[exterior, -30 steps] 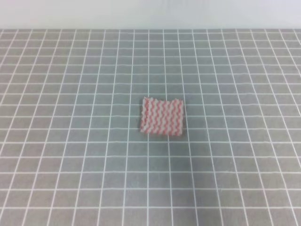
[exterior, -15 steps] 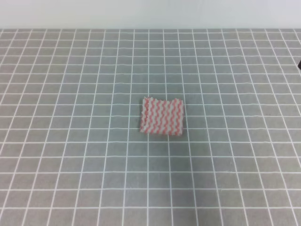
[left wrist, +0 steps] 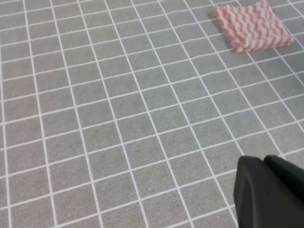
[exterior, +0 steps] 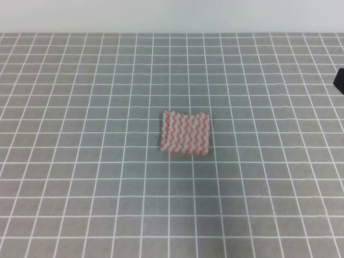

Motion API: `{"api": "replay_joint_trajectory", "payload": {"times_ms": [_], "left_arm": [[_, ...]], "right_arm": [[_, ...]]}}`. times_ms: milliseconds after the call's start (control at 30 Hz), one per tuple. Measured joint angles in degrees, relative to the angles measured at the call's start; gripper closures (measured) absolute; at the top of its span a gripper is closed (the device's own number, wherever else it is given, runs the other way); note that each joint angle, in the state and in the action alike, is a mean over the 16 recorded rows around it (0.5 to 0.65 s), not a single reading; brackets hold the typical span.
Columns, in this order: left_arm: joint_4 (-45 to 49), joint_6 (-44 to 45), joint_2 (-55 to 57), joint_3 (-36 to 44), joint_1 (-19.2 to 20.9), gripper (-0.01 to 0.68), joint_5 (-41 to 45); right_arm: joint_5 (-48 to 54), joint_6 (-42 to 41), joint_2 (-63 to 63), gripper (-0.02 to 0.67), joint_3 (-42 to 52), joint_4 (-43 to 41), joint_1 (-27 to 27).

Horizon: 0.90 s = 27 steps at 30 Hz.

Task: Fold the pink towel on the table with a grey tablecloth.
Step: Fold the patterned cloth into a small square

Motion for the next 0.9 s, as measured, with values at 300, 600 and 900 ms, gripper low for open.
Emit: {"api": "replay_joint_trajectory", "payload": {"times_ms": [300,600,900], "left_arm": [[0.07,-0.01,-0.06,-0.01,0.00,0.673,0.11],[0.20,-0.01,-0.06,-0.03,0.00,0.673,0.18],[0.33,0.00,0.08,0.00,0.00,0.673,0.04]], "right_arm": [[4.79,-0.58,-0.94,0.665,0.66,-7.46,-0.05],[1.39,-0.57,-9.14,0.665,3.64,-19.08,-0.94],[-3.55,-0.39,-26.39,0.665,14.42,-22.66,-8.66]]}}
